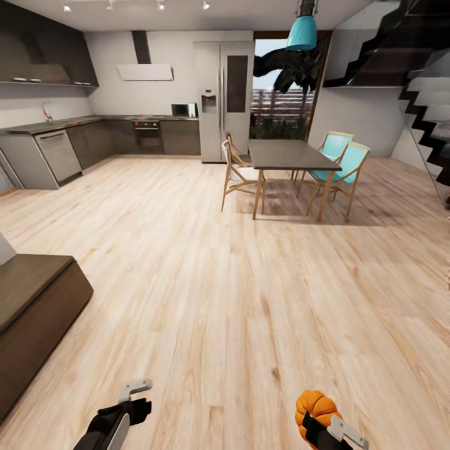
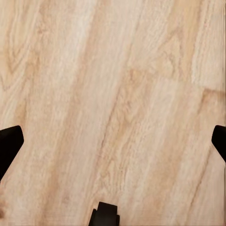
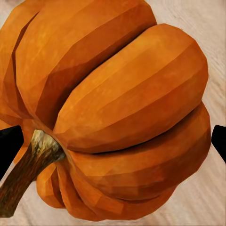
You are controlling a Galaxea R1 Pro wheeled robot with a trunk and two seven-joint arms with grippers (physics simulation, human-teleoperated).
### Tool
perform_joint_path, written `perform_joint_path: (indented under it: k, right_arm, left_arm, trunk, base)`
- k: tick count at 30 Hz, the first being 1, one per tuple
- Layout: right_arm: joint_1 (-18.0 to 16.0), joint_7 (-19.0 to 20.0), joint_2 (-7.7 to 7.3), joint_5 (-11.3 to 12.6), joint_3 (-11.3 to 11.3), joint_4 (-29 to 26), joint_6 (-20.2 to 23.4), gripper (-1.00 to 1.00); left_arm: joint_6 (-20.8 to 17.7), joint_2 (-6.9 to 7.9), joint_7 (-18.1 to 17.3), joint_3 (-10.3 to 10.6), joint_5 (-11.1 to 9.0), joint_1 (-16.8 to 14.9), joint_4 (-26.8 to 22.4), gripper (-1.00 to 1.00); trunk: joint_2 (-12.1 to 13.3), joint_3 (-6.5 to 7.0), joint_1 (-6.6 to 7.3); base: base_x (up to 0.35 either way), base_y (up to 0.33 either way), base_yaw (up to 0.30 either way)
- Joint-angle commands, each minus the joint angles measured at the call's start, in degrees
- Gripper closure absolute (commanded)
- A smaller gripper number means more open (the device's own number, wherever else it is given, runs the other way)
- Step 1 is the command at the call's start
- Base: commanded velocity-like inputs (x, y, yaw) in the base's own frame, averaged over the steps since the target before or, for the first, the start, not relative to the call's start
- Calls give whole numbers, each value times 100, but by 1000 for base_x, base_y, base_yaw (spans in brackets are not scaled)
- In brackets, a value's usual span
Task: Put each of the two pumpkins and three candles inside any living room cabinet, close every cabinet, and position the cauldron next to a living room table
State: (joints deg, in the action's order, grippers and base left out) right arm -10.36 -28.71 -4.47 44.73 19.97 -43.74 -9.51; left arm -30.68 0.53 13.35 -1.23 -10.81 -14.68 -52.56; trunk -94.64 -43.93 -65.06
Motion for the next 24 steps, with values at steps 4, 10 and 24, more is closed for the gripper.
perform_joint_path:
  k: [4, 10, 24]
  right_arm:
    - [-1, -2, 5, -17, 2, -2, -5, 100]
    - [-1, -3, 8, -17, 1, -2, -10, 100]
    - [-1, -3, 8, -14, -2, 6, 7, 100]
  left_arm:
    - [0, -6, -2, 0, 0, 0, 0, -100]
    - [0, -17, -7, 8, 0, 0, 0, -100]
    - [0, -18, 1, 18, 0, 0, -26, -100]
  trunk:
    - [0, 0, 0]
    - [0, 0, 0]
    - [0, 0, 0]
  base:
    - [310, 0, -193]
    - [318, 0, -259]
    - [244, 0, -276]
